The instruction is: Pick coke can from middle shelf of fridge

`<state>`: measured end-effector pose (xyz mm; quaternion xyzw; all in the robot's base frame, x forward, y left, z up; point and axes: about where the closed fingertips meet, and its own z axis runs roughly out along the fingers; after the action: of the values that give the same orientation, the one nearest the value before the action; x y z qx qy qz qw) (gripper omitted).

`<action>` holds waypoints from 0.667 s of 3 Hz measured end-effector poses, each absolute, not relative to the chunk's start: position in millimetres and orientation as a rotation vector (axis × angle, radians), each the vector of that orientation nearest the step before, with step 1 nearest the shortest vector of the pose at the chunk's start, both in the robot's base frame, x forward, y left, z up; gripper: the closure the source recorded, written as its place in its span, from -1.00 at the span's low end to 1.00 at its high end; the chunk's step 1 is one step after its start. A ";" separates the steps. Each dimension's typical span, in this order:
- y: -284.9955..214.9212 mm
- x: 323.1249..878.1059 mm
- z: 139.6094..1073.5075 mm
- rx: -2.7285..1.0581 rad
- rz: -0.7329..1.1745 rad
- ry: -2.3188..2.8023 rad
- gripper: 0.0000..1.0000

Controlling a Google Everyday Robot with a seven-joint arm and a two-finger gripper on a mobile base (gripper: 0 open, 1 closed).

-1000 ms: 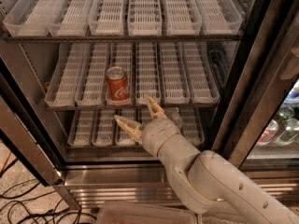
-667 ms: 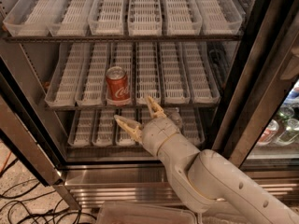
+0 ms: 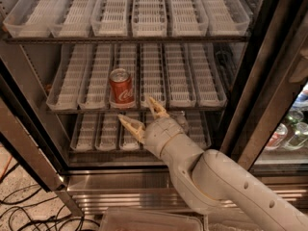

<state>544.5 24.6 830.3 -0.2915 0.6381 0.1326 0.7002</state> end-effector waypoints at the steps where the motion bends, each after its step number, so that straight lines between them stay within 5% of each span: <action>1: 29.1 555.1 831.5 -0.642 0.344 1.412 -0.32; 2: 36.4 565.7 834.4 -0.653 0.383 1.395 -0.32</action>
Offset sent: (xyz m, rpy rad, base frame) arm 0.0345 0.0182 0.0071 0.0744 0.0042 0.1043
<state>565.7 36.4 834.4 -0.2932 0.6267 0.1721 0.7012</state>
